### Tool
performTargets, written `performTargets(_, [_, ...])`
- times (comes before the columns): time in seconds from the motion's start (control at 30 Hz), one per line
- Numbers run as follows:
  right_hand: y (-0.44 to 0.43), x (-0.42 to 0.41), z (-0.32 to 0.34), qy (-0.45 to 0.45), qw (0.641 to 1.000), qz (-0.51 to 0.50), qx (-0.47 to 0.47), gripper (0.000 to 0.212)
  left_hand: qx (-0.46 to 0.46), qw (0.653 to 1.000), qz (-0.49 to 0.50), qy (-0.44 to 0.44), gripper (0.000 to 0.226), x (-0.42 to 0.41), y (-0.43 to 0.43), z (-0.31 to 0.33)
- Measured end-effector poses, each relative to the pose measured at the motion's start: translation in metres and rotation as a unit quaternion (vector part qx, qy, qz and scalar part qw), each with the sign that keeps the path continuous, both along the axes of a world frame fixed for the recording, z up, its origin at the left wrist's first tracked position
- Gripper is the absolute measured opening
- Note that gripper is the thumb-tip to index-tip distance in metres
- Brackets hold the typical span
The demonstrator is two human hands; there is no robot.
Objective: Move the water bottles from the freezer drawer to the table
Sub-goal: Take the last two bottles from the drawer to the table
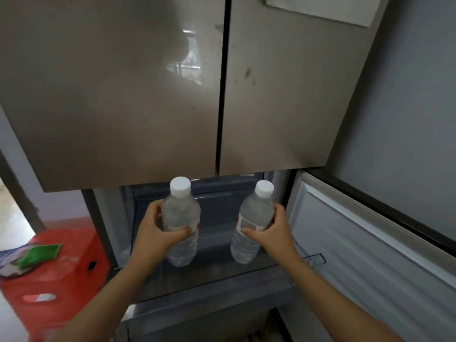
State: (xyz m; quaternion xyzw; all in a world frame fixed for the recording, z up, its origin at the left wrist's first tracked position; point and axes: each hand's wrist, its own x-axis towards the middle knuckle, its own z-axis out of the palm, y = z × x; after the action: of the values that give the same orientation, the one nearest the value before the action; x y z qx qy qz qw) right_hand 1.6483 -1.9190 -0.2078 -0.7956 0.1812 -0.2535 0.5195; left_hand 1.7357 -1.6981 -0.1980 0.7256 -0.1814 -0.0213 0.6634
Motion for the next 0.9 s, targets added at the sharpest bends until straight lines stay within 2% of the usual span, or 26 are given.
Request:
performTargets(0.13, [-0.003,-0.005,0.056,-0.041,0.994,0.097,-0.034,0.076,-0.072,0.996,0.05,-0.025,0.065,-0.019,0.001,0.039])
performTargets(0.23, [-0.005,-0.013,0.083,-0.051,0.988,0.146,-0.018,0.069,-0.117,0.988,0.099,-0.025,0.057,-0.032,0.008,0.057])
performTargets(0.4, [0.001,-0.017,0.084,-0.028,0.966,0.254,0.03,0.061,-0.121,0.978,0.171,-0.012,0.055,-0.058,0.04,0.057])
performTargets(0.5, [0.021,-0.013,0.074,0.002,0.942,0.334,0.029,0.06,-0.125,0.97,0.21,-0.007,0.068,-0.085,0.066,0.048])
performTargets(0.6, [0.051,-0.013,0.06,0.036,0.919,0.391,0.023,0.062,-0.175,0.949,0.261,0.001,0.034,-0.115,0.095,0.035])
performTargets(0.77, [0.11,-0.022,0.04,0.071,0.881,0.468,0.002,0.063,-0.186,0.904,0.383,0.043,0.029,-0.168,0.147,0.023])
performTargets(0.9, [0.175,-0.042,0.025,0.101,0.832,0.545,-0.027,0.068,-0.162,0.866,0.462,0.099,0.024,-0.237,0.194,0.003])
